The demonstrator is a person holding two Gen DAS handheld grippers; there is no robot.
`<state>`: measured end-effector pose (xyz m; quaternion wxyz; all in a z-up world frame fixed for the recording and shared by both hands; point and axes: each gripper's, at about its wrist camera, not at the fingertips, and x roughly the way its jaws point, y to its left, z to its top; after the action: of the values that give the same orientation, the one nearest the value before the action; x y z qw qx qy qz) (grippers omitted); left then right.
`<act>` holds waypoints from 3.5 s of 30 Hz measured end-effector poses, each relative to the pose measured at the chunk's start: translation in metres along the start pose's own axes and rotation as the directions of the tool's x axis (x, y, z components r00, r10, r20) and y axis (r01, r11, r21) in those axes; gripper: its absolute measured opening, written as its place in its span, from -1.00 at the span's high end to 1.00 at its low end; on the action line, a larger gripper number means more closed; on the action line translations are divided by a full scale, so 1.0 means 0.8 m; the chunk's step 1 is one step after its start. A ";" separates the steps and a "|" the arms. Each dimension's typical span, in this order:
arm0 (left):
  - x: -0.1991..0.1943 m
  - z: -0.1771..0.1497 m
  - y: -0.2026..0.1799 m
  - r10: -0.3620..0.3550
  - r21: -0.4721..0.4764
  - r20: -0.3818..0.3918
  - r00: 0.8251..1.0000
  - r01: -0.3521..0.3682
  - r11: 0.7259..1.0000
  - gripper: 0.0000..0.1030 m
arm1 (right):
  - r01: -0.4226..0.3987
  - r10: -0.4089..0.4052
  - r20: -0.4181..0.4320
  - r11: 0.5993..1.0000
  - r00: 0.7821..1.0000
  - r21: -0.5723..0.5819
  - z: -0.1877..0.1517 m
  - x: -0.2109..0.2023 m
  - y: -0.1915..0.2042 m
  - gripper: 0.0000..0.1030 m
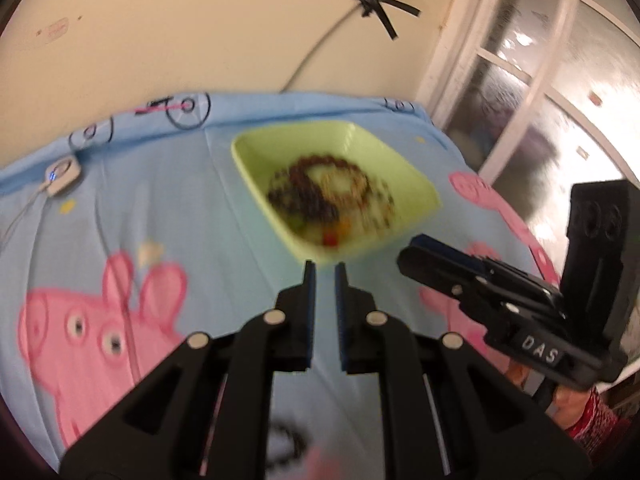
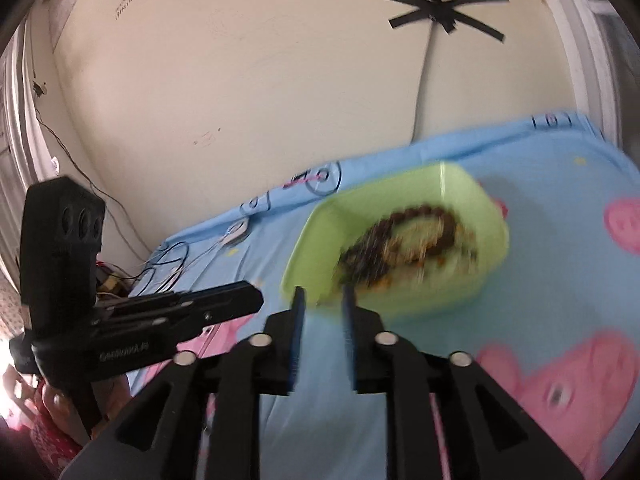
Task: Organize jewelry
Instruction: 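Return the right gripper and grasp the last dark bead bracelet, then carry the last dark bead bracelet with the right gripper over the tray, then open the right gripper to drop the bracelet into the green tray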
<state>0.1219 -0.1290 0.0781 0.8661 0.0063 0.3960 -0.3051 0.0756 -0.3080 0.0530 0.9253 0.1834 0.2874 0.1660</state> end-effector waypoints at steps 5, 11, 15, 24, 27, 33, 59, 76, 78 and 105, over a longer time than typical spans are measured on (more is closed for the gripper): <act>-0.018 -0.068 -0.004 0.007 0.023 -0.043 0.999 -0.006 1.000 0.83 | -0.002 0.004 -0.054 0.999 0.999 0.051 -0.050 -0.010 0.012 0.77; -0.049 -0.121 0.044 0.020 -0.098 -0.059 0.998 -0.025 0.995 0.83 | 0.031 -0.028 -0.152 0.999 0.988 0.022 -0.079 -0.001 0.034 0.77; -0.064 -0.159 0.076 0.081 -0.155 -0.068 0.994 -0.091 0.984 0.84 | 0.060 -0.058 -0.176 0.998 0.983 0.003 -0.083 0.007 0.039 0.77; -0.078 -0.177 0.087 0.075 -0.173 -0.018 0.997 -0.077 0.982 0.77 | 0.095 -0.103 -0.178 0.994 0.979 -0.052 -0.087 0.009 0.048 0.71; -0.080 -0.178 0.082 0.074 -0.167 -0.012 0.997 -0.075 0.983 0.70 | 0.100 -0.109 -0.177 0.993 0.978 -0.059 -0.088 0.009 0.049 0.71; -0.082 -0.178 0.090 0.032 -0.209 -0.008 0.999 -0.033 0.977 0.70 | 0.106 -0.117 -0.178 0.992 0.977 -0.070 -0.087 0.011 0.050 0.70; -0.032 -0.117 0.079 0.035 -0.175 -0.080 0.996 -0.049 0.983 0.76 | -0.025 -0.086 -0.298 0.936 0.951 -0.351 -0.081 0.076 0.123 1.00; 0.018 -0.075 -0.043 -0.168 0.006 -0.143 0.975 0.170 0.985 0.83 | 0.073 -0.085 -0.144 0.994 0.986 -0.083 -0.079 -0.045 0.022 1.00; 0.007 -0.051 -0.045 -0.169 0.017 -0.102 0.980 0.172 0.985 0.83 | 0.063 -0.073 -0.103 0.993 0.992 -0.101 -0.060 -0.049 0.026 1.00; 0.100 0.111 -0.016 -0.031 -0.010 -0.026 0.999 0.031 0.999 0.83 | 0.123 -0.120 0.111 0.992 0.987 -0.024 0.086 0.026 -0.081 0.86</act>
<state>0.2160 -0.2037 0.0867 0.8559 0.0001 0.4087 -0.3167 0.1460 -0.3730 0.0679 0.9508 0.1601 0.2442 0.1032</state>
